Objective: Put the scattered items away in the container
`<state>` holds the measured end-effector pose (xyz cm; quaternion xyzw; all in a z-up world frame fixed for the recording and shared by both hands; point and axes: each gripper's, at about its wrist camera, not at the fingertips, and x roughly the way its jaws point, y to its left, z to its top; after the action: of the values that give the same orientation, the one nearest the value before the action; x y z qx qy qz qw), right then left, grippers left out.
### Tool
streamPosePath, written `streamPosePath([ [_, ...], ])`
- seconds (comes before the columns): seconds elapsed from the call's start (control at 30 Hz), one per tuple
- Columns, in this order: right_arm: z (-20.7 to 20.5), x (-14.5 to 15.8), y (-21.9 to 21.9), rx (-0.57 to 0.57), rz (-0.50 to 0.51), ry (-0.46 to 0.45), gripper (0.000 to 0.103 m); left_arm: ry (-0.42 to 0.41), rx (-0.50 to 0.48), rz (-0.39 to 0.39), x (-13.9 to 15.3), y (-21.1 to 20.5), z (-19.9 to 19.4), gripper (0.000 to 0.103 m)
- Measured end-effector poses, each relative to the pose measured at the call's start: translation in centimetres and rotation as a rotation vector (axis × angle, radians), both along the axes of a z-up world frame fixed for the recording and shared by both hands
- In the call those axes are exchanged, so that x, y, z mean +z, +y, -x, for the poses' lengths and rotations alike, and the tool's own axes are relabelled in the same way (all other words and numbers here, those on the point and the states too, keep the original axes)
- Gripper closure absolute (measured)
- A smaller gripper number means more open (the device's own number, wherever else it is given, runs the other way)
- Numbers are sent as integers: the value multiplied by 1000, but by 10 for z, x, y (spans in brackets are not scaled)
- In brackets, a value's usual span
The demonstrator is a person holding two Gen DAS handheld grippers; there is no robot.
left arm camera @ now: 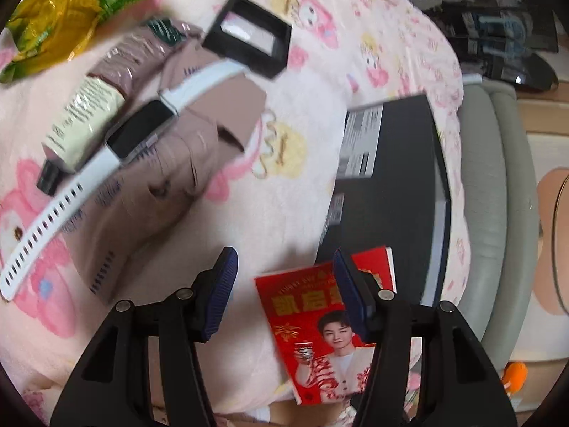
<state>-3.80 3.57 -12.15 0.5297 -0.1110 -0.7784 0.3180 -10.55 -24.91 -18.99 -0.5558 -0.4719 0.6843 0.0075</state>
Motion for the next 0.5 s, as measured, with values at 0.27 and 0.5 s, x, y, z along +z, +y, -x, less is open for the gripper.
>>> streamPosePath([
  [0.27, -18, -34, 35, 13, -143, -108, 98, -34, -67, 37, 2, 23, -10, 46],
  [0.5, -14, -16, 42, 14, -218, -5, 91, 22, -29, 46, 19, 31, -35, 46],
])
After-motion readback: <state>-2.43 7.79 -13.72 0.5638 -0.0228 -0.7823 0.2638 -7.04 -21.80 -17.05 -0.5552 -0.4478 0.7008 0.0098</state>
